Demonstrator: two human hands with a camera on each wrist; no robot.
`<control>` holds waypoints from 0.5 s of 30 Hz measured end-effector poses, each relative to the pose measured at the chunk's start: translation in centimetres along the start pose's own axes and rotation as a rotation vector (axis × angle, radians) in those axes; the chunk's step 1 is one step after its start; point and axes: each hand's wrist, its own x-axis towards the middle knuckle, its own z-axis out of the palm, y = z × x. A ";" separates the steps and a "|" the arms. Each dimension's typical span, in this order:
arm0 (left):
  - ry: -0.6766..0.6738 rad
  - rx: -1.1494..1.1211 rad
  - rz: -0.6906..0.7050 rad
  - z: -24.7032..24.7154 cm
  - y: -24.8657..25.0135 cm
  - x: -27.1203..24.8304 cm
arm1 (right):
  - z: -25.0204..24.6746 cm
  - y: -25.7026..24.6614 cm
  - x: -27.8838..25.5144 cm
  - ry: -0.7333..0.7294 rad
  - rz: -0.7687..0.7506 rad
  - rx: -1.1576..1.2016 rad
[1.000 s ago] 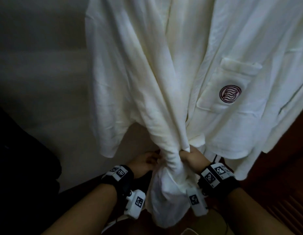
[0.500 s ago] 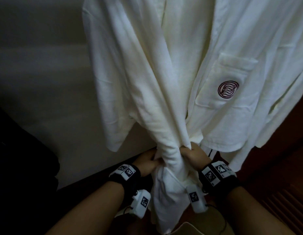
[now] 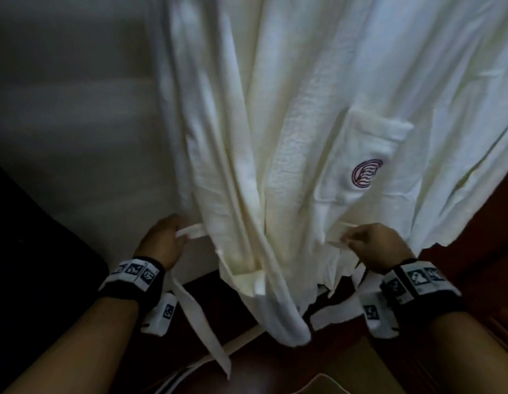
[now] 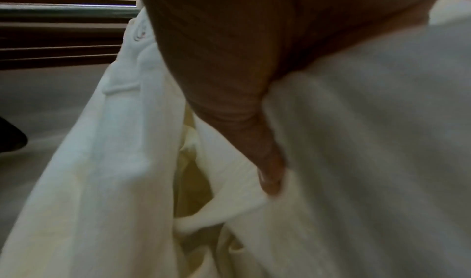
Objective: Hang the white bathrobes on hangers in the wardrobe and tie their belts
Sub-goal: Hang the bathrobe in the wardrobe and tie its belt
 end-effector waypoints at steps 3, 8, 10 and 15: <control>-0.104 0.055 -0.163 -1.5 -2.1 -0.1 | -1.0 1.0 -0.2 -0.037 0.060 -0.059; -0.058 0.065 -0.209 -3.0 -2.6 -0.6 | -0.3 -0.8 -3.1 -0.154 -0.161 0.088; -0.020 -0.088 -0.120 -4.0 -1.4 -1.0 | -0.2 -1.9 -4.5 -0.194 -0.239 0.235; -0.081 -0.413 0.147 -5.6 2.8 -2.3 | 0.8 -5.8 -6.9 -0.379 -0.278 0.926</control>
